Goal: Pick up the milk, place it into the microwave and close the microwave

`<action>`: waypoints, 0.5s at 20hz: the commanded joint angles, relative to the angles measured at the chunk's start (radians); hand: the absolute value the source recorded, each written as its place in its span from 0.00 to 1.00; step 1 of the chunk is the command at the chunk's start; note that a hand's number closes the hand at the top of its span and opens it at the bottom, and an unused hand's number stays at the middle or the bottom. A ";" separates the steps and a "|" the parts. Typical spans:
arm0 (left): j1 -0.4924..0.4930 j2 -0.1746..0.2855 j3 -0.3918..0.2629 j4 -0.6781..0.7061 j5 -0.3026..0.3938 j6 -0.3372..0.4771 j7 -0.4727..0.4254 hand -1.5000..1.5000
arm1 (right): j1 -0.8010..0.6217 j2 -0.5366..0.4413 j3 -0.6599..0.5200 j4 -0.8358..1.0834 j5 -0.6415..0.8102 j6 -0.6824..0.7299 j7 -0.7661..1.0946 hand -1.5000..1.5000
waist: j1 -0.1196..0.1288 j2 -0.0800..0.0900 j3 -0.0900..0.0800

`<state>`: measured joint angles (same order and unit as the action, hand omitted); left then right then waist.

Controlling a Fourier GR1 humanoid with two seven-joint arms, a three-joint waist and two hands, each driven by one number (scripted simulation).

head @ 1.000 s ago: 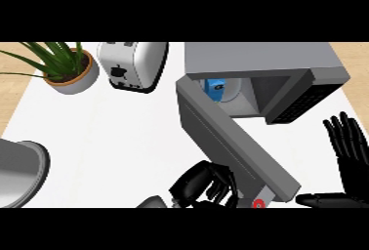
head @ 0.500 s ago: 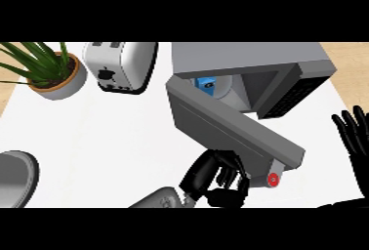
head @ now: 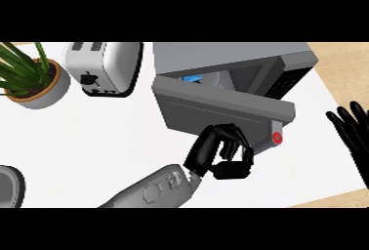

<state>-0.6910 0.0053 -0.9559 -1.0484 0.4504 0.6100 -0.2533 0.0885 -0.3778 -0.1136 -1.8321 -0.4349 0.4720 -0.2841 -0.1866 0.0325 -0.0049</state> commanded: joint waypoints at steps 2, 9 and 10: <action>-0.117 -0.005 0.059 0.060 0.097 0.049 0.003 1.00 | -0.012 -0.018 0.000 -0.037 -0.053 0.027 0.024 0.00 | -0.047 0.007 0.001; -0.203 -0.005 0.142 0.154 0.205 0.063 -0.020 1.00 | -0.042 -0.032 0.008 -0.053 -0.130 0.045 0.063 0.00 | -0.080 0.030 0.000; -0.213 -0.005 0.158 0.154 0.223 0.068 -0.027 1.00 | -0.045 -0.051 -0.002 -0.061 -0.137 0.051 0.073 0.00 | -0.091 0.029 -0.001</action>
<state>-0.8465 -0.0002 -0.8582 -0.9240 0.6176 0.6632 -0.2586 0.0543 -0.4099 -0.1125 -1.8785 -0.5371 0.5101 -0.2331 -0.2564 0.0563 -0.0048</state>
